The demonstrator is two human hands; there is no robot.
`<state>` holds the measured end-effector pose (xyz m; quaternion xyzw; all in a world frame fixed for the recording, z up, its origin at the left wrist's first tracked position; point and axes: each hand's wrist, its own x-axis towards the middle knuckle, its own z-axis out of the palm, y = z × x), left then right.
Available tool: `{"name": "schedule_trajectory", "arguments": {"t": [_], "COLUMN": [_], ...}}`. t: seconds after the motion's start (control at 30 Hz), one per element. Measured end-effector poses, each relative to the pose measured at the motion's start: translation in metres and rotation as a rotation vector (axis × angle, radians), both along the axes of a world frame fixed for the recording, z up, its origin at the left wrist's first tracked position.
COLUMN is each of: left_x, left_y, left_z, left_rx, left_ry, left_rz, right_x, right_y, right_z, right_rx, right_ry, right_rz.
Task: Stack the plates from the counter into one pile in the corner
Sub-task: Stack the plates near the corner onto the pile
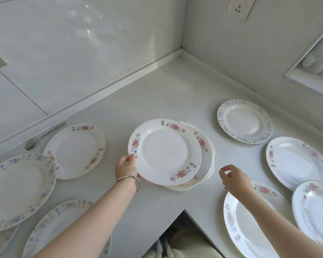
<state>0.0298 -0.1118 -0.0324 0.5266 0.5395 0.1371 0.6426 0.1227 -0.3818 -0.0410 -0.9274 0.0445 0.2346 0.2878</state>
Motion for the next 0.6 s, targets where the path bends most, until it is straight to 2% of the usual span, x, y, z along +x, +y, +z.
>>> {"name": "schedule_trajectory", "arguments": {"t": [0.37,0.43,0.53,0.6], "left_x": [0.032,0.03,0.023,0.02], "left_y": [-0.027,-0.023,-0.019,-0.019], "left_z": [-0.036,-0.042,-0.046,-0.044], "left_rx": [-0.027,0.037,0.21,0.246], "left_ry": [0.174,0.217,0.389,0.445], "left_rz": [-0.1,-0.167,-0.342,-0.42], "right_x": [0.006,0.008,0.01,0.01], "right_y": [-0.013,-0.011,-0.007,-0.004], "right_z": [-0.007,-0.007,-0.006,-0.005], "right_rx": [0.004,0.017,0.02,0.015], "right_ry": [0.029,0.039,0.05,0.057], "right_rz": [-0.025,-0.02,-0.002,0.008]}}
